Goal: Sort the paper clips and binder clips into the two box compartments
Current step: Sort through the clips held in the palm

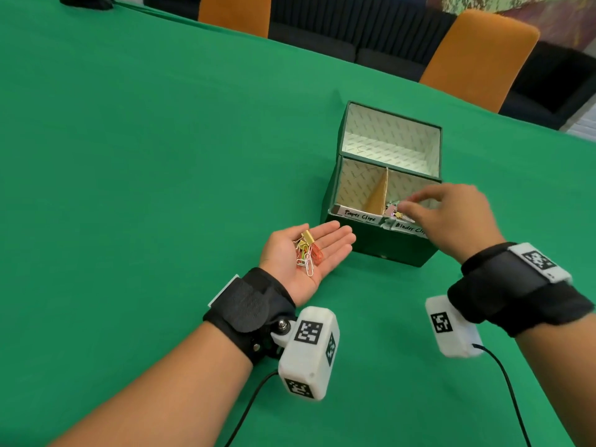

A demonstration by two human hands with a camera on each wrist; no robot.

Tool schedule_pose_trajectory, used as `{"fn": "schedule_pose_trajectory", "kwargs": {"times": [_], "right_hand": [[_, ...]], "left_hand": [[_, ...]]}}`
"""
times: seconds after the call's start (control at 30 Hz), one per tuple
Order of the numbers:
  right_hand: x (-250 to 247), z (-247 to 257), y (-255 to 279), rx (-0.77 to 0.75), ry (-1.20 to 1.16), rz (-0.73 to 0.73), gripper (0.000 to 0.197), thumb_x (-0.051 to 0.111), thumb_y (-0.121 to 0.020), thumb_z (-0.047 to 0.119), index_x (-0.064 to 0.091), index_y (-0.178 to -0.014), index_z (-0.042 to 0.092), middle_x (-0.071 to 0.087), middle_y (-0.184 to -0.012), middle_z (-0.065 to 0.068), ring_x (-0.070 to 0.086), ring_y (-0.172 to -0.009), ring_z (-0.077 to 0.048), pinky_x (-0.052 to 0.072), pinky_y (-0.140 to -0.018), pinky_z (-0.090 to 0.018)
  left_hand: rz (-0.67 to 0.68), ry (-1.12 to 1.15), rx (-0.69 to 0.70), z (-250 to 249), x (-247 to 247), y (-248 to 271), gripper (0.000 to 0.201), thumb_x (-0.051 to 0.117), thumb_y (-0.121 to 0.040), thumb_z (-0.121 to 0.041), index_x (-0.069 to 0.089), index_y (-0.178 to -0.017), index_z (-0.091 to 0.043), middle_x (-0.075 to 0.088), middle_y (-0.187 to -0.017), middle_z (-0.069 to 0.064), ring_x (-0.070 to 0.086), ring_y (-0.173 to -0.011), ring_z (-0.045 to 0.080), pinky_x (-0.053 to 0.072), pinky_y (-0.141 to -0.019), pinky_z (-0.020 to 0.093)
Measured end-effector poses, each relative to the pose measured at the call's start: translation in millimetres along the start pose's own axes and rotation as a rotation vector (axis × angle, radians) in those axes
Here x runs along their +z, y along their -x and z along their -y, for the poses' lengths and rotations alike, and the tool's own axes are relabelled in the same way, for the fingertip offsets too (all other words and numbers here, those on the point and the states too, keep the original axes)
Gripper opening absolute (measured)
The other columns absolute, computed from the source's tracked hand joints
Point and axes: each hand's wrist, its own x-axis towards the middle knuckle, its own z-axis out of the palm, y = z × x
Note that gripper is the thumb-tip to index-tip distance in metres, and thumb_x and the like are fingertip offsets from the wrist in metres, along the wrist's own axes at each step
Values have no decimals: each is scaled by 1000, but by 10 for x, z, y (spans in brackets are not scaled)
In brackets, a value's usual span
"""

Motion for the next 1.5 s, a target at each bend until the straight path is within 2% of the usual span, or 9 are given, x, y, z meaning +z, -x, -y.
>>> {"fn": "schedule_pose_trajectory", "kwargs": {"times": [0.17, 0.3, 0.43, 0.73, 0.93, 1.03, 1.27, 1.4, 1.5], "right_hand": [[6, 374, 237, -345, -142, -78, 12, 63, -90, 35, 71, -96, 30, 58, -87, 21, 53, -104, -16, 42, -91, -34], [205, 570, 372, -610, -41, 209, 25, 69, -84, 28, 71, -108, 33, 70, -96, 14, 52, -104, -9, 44, -88, -29], [390, 628, 414, -679, -99, 269, 32, 72, -79, 20, 71, -108, 35, 69, -90, 7, 57, -99, -10, 50, -88, -36], [304, 583, 373, -672, -117, 191, 15, 66, -83, 20, 71, -93, 30, 61, -89, 9, 53, -88, -13, 47, -81, -35], [-9, 356, 152, -456, -298, -260, 11, 66, -86, 20, 70, -96, 21, 65, -93, 7, 57, -85, -8, 43, -76, -15], [-100, 187, 8, -235, -350, -386, 8, 65, -86, 26, 69, -93, 25, 67, -92, 6, 59, -87, -12, 42, -74, -19], [63, 31, 46, -26, 19, -11, 17, 63, -86, 47, 74, -87, 33, 72, -105, -3, 60, -100, -27, 45, -95, -51], [68, 231, 250, -243, -126, -173, 11, 60, -88, 37, 71, -90, 34, 66, -93, 15, 54, -105, -21, 42, -94, -53], [94, 470, 386, -386, -114, 23, 16, 61, -88, 43, 73, -94, 34, 57, -83, 25, 53, -100, -13, 41, -96, -50]], "left_hand": [[5, 5, 8, 18, -16, -21, 44, 32, -100, -22, 60, -110, 11, 67, -109, 28, 67, -95, 36, 54, -86, 41], [3, 5, 31, 37, -9, -34, 40, 34, -98, -20, 62, -104, 7, 70, -95, 23, 72, -78, 30, 59, -71, 36], [0, 21, 54, 59, 12, -16, 34, 35, -94, -15, 65, -96, 0, 70, -83, 13, 70, -67, 21, 57, -55, 25], [17, 36, 49, 50, 17, -12, 45, 32, -99, -17, 67, -84, 6, 70, -87, 22, 71, -74, 29, 59, -67, 35], [16, 52, 23, 16, 6, 7, 42, 32, -101, -19, 57, -112, 13, 66, -109, 29, 70, -86, 37, 56, -80, 42], [18, 57, 19, 12, 10, 17, 43, 32, -101, -20, 58, -112, 12, 66, -109, 28, 70, -86, 37, 56, -80, 43], [5, 51, 23, 7, 1, 3, 43, 33, -101, -20, 58, -112, 13, 66, -109, 29, 70, -89, 38, 56, -81, 44], [-5, 29, 36, 11, -16, -18, 43, 32, -101, -20, 58, -113, 12, 66, -110, 29, 69, -90, 37, 57, -81, 43], [-7, 7, 38, 37, -21, -36, 46, 31, -101, -21, 62, -106, 12, 68, -105, 28, 70, -88, 35, 55, -84, 42]]}}
